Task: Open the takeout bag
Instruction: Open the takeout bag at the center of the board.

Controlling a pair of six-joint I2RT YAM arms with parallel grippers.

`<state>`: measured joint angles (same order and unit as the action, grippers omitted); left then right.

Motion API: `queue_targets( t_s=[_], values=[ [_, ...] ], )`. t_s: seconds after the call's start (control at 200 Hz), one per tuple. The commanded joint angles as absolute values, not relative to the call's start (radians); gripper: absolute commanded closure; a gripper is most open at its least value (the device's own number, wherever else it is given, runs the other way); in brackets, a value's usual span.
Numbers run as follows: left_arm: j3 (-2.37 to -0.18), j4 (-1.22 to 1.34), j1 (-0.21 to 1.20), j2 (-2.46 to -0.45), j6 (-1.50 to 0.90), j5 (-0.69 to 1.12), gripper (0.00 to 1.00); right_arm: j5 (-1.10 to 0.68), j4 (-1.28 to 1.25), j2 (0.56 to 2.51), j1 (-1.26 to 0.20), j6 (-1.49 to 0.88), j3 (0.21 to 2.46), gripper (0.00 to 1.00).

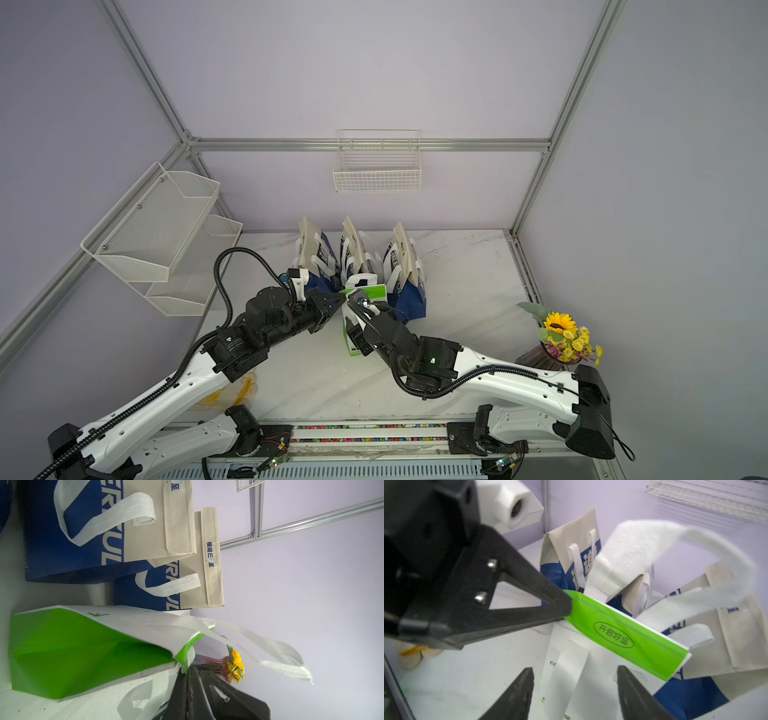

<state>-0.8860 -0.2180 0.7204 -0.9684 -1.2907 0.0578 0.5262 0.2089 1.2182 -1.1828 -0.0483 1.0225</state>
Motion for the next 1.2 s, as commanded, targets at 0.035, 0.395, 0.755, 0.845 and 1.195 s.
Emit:
queue_targets(
  t_s=[0.035, 0.395, 0.755, 0.845, 1.195],
  values=[
    [-0.953, -0.202, 0.722, -0.978, -1.265, 0.072, 1.0, 0.461, 0.165, 1.318, -1.179, 0.1, 1.1, 0.51],
    [-0.959, -0.208, 0.721, -0.975, -1.265, 0.067, 1.0, 0.522, 0.062, 1.145, -1.175, 0.129, 0.962, 0.45],
    [-0.979, -0.201, 0.735, -0.974, -1.264, 0.079, 1.0, 0.514, 0.054, 1.205, -1.139, 0.126, 0.987, 0.39],
    [-0.975, -0.206, 0.736, -0.967, -1.264, 0.074, 1.0, 0.485, 0.036, 1.231, -1.111, 0.129, 1.006, 0.39],
    [-0.98, -0.212, 0.737, -0.963, -1.261, 0.08, 1.0, 0.485, 0.002, 1.289, -1.024, 0.122, 1.034, 0.49]
  ],
)
